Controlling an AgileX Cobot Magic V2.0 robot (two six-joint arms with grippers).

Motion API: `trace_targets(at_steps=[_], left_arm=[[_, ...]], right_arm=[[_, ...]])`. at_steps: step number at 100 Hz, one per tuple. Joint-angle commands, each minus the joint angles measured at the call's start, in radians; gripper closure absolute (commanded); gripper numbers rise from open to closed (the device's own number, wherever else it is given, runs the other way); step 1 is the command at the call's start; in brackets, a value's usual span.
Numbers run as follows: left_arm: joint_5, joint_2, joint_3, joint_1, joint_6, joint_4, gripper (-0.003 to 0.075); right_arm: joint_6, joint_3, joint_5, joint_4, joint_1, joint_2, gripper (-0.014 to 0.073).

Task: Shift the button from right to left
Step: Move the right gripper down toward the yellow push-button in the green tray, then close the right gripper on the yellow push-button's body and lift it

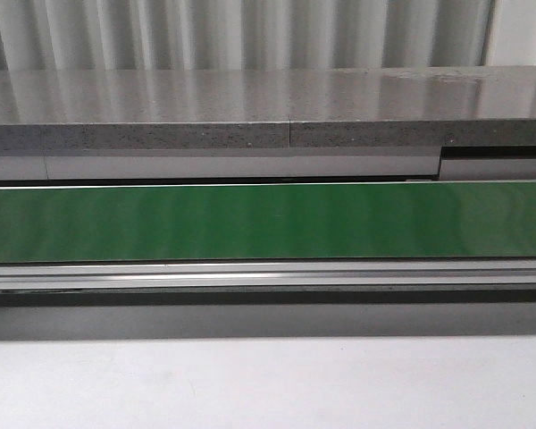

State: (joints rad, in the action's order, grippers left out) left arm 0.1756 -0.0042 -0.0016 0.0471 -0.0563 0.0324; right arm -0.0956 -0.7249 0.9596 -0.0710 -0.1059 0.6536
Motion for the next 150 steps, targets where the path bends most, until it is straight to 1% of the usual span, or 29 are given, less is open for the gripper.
trace_targets(at_steps=[1, 16, 39, 51, 59, 73, 85, 111, 135, 150], left_arm=[[-0.080, -0.035, 0.025, 0.002, -0.002, -0.001, 0.0740], [-0.080, -0.035, 0.025, 0.002, -0.002, -0.001, 0.0740], [-0.080, -0.035, 0.025, 0.002, -0.002, -0.001, 0.0740], [-0.080, -0.035, 0.025, 0.002, -0.002, -0.001, 0.0740], [-0.080, -0.035, 0.025, 0.002, -0.002, -0.001, 0.0740], [-0.080, -0.035, 0.025, 0.002, -0.002, -0.001, 0.0740], [-0.080, -0.035, 0.025, 0.002, -0.002, -0.001, 0.0740], [-0.080, -0.035, 0.025, 0.002, -0.002, -0.001, 0.0740], [-0.080, -0.035, 0.025, 0.002, -0.002, -0.001, 0.0740], [-0.080, -0.035, 0.025, 0.002, -0.002, -0.001, 0.0740]], right_arm=[[-0.002, -0.073, -0.018, -0.046, -0.006, 0.081, 0.0055], [-0.060, -0.162, -0.009, -0.107, -0.022, 0.218, 0.0055], [-0.085, -0.292, -0.006, -0.117, -0.151, 0.447, 0.0055], [-0.087, -0.352, -0.007, -0.082, -0.240, 0.565, 0.0055], [-0.087, -0.387, -0.007, -0.030, -0.302, 0.646, 0.0055], [-0.065, -0.443, -0.017, 0.039, -0.369, 0.775, 0.0055], [-0.034, -0.484, -0.038, 0.062, -0.377, 0.869, 0.0055], [-0.021, -0.595, -0.041, 0.062, -0.377, 1.074, 0.0055], [-0.019, -0.712, -0.043, 0.062, -0.378, 1.208, 0.0055], [-0.016, -0.746, -0.047, 0.062, -0.378, 1.269, 0.0055]])
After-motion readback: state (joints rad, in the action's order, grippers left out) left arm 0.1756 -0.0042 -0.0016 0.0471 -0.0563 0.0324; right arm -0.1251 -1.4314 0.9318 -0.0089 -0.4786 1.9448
